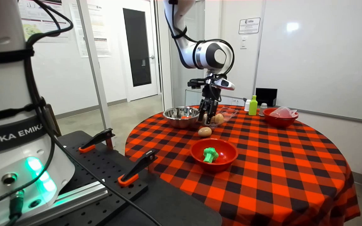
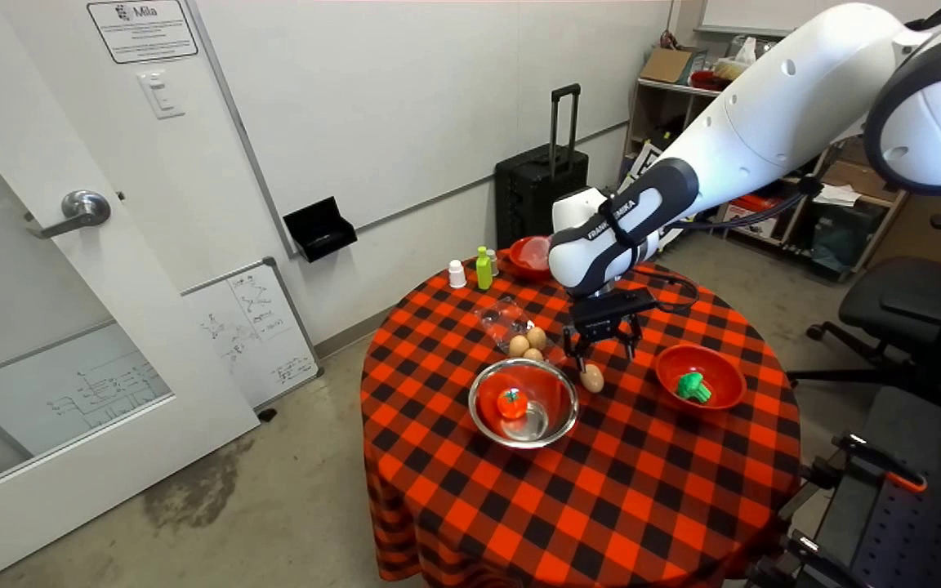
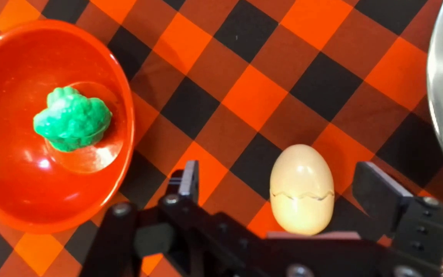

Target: Pick up the egg from the table and place it in the red bowl

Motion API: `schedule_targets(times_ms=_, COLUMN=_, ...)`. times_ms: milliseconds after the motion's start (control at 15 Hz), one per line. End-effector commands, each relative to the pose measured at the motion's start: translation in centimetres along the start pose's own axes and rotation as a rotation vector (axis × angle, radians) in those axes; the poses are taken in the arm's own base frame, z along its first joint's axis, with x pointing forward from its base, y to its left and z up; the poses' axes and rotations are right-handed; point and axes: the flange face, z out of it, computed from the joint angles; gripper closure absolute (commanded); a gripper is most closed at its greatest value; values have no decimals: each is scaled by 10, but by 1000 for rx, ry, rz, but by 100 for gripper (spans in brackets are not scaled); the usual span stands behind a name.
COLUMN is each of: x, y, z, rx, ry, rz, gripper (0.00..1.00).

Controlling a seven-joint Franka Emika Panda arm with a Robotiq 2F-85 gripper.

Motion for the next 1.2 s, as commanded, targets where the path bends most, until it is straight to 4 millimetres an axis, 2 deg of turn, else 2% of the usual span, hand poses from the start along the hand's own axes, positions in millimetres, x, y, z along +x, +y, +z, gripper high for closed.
schedule_targets(times_ms=0, x=13, y=-10, z=10, rx=15, ry=-11, rz=9, gripper=0)
schedule_targets(times_ms=533, x=29, y=-25, z=17, rx=13, ry=6, rz=-3, gripper=0)
schedule_targets(times_ms=667, x=32, y=-27, z=21, rx=10, ry=4, rz=-6, gripper=8)
schedule_targets(times_ms=733, x=33, y=-27, z=23, rx=9, ry=3, rz=-6, gripper=7)
schedule_targets(times_ms=933, x=35, y=-29, z=28, rx=8, ry=-2, rz=-7, gripper=11)
schedule_targets(times_ms=1000, x=36, y=-30, z=30, rx=7, ry=-3, rz=-8, gripper=19)
schedule_targets(times_ms=1067, x=36, y=-30, z=31, rx=8, ry=-4, rz=-10, gripper=35)
schedule_targets(times_ms=1133, x=37, y=-30, z=32, rx=8, ry=-5, rz=-10, gripper=37)
